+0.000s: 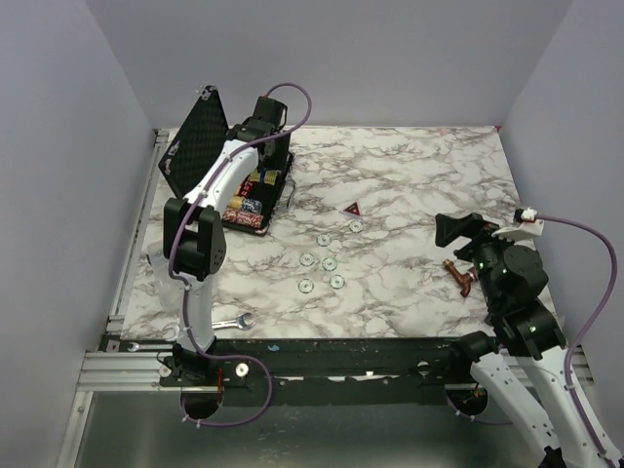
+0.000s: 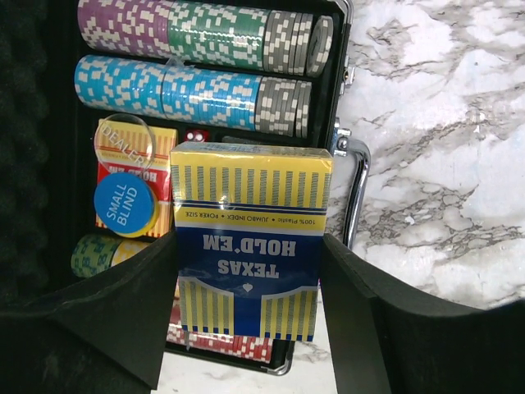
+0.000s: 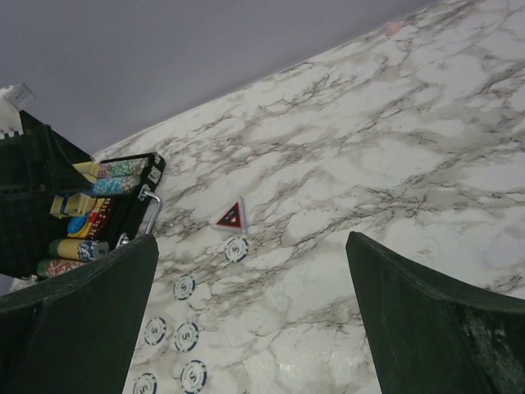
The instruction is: Pack up texas hold em set
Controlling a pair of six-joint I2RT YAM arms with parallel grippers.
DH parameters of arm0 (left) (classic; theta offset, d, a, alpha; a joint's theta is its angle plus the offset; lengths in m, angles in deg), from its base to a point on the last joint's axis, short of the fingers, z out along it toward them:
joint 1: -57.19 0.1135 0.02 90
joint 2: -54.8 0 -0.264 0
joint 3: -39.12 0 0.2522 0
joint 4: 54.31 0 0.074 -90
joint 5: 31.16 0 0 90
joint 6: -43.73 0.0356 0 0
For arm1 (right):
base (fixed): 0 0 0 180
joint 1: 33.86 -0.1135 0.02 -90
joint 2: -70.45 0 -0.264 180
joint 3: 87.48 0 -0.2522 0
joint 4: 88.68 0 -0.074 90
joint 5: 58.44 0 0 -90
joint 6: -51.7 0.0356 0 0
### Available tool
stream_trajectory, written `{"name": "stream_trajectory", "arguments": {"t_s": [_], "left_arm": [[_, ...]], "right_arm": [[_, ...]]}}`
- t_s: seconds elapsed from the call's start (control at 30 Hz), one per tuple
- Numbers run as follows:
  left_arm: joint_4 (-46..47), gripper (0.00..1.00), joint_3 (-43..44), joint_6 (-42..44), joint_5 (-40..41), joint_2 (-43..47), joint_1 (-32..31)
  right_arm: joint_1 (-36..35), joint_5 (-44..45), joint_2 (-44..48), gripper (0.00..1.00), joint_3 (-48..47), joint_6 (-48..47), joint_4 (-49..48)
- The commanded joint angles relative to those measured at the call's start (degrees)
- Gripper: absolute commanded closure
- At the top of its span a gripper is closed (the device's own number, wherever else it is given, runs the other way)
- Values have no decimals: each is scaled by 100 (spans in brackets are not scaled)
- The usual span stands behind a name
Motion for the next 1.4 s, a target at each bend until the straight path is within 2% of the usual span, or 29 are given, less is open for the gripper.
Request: {"name": "stream_trajectory", "arguments": {"t_s": [0.0, 0.27, 0.5, 1.1, 1.37], "left_arm": [[72, 96, 376, 72, -231, -295, 6], [-22, 97, 367, 2, 12, -586, 24], [-161, 97, 287, 293, 251, -854, 40], [-668, 96, 1107, 482, -68, -1439, 211], [-861, 90, 1328, 487, -169, -1594, 226]], "right_arm": [[8, -105, -151, 0, -37, 51, -137], [4, -80, -187, 0, -94, -6, -103], [6, -129, -192, 0, -66, 47, -103], [6, -182, -243, 0, -129, 35, -31], [7, -202, -271, 0, -147, 33, -39]]}}
